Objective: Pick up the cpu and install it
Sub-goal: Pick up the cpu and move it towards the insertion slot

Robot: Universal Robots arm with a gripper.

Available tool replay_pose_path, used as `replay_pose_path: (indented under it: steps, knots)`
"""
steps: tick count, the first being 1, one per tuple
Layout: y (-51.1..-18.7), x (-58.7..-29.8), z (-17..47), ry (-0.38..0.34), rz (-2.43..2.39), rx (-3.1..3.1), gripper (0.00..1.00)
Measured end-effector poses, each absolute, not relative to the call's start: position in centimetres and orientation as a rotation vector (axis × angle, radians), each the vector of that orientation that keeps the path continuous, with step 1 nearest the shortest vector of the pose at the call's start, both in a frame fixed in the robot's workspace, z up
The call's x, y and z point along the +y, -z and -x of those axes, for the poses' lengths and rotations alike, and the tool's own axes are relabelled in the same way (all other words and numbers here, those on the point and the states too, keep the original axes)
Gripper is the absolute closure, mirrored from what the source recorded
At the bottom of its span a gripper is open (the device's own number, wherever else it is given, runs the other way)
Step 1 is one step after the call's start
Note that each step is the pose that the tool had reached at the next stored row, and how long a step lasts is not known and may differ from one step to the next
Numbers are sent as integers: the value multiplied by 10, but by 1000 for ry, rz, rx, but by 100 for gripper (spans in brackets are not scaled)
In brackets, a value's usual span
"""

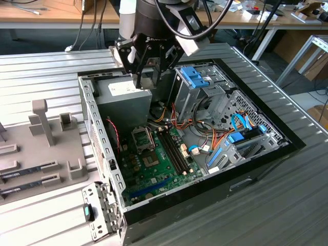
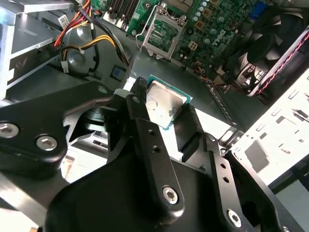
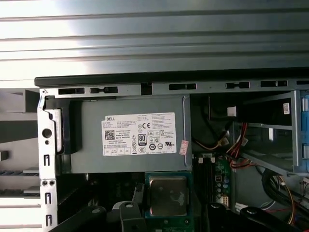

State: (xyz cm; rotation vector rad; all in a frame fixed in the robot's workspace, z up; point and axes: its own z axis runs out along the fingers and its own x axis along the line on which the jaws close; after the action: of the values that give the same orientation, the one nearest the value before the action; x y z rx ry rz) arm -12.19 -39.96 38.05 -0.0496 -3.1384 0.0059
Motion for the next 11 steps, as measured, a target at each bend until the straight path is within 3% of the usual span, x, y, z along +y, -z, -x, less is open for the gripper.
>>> replay_pose_path:
  steps: [11]
  knots:
    - [-380,-404,116,-6,50,-3138,53]
